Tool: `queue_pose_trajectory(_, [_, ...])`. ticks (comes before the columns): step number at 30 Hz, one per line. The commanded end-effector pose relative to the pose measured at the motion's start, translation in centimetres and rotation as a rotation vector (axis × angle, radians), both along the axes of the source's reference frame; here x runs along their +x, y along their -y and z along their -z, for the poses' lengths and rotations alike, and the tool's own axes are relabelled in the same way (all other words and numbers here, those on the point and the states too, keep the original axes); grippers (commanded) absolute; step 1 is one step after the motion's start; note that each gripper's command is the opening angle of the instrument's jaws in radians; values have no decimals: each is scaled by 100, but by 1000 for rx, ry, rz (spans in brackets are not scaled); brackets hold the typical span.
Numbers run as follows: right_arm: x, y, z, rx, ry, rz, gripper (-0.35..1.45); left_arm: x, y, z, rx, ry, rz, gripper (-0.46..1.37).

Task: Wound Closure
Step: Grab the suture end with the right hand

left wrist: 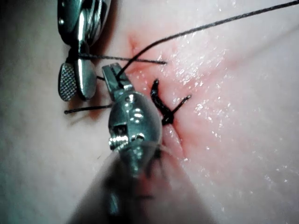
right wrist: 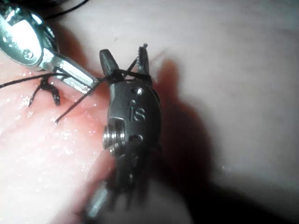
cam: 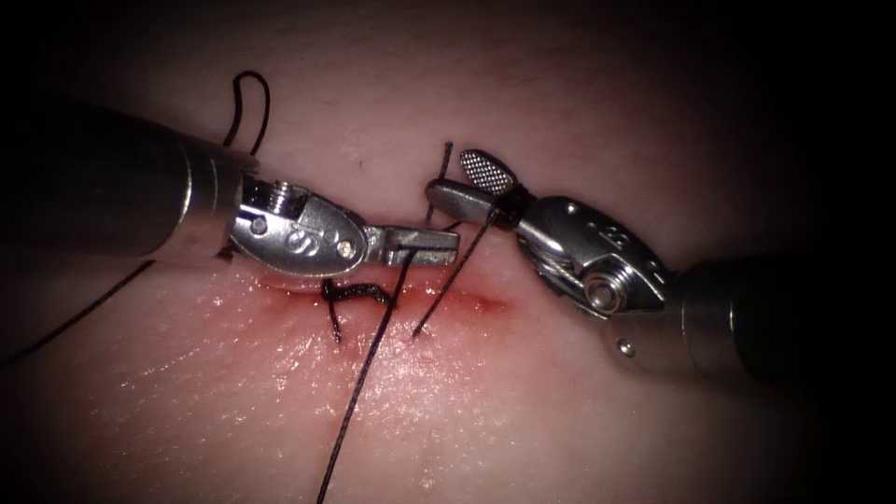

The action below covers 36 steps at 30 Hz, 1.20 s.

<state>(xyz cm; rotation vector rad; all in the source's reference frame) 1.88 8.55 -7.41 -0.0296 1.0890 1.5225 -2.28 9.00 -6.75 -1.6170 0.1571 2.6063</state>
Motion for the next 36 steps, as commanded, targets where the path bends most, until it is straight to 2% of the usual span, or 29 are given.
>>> queue_pose_trajectory(1, [1,0,-2,7,-5,-3,75,0,0,0,3,1,-8,-35])
queue_pose_trajectory(11, [3,-3,-19,39,-13,-21,81,0,-4,-1,4,1,-8,-35])
queue_pose_trajectory(20, [5,-3,-21,44,-8,-19,80,-1,-6,-3,4,1,-8,-35])
queue_pose_trajectory(29, [5,2,-25,103,-22,-37,78,-1,-6,-6,2,2,-10,-35])
queue_pose_trajectory(36, [11,4,-34,143,4,-24,85,-1,-6,-6,3,4,-12,-35])
